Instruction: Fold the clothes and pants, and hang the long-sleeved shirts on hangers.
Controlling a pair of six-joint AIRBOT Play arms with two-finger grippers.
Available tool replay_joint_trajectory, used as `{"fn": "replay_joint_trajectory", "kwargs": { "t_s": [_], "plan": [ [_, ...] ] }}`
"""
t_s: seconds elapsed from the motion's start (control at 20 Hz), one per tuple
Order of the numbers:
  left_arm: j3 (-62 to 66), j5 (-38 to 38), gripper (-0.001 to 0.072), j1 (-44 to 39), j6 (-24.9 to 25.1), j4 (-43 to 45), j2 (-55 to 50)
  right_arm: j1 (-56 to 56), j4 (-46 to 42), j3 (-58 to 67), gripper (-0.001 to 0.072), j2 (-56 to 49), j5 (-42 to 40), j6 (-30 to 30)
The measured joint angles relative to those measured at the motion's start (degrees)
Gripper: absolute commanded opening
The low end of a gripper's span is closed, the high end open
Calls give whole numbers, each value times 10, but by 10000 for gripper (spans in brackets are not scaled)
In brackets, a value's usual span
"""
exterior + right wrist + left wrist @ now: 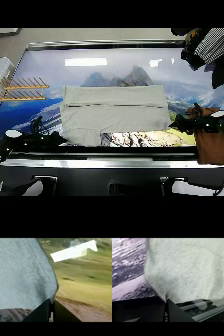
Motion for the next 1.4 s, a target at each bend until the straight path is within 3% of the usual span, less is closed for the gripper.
{"fn": "replay_joint_trajectory", "kwargs": {
  "t_s": [0.15, 0.45, 0.7, 0.9, 1.15, 1.4],
  "plan": [
    [51, -44, 16, 1, -33, 16, 11, 0, -4, 0, 42, 31, 30, 7],
    [110, -127, 16, 1, -157, 82, 125, 0, -92, 0, 41, 146, 120, 97],
    [119, -149, 16, -3, -197, 84, 184, 0, -123, 0, 41, 218, 173, 135],
    [143, -99, 16, -32, -193, 56, 141, 1, -67, 4, 41, 229, 108, 129],
    [253, -30, 16, -91, -167, 28, -5, 59, -34, 31, 41, 170, 0, 116],
    [403, -5, 16, -112, -162, 14, -155, 104, -61, 99, 41, 93, -94, 168]
  ]
}}
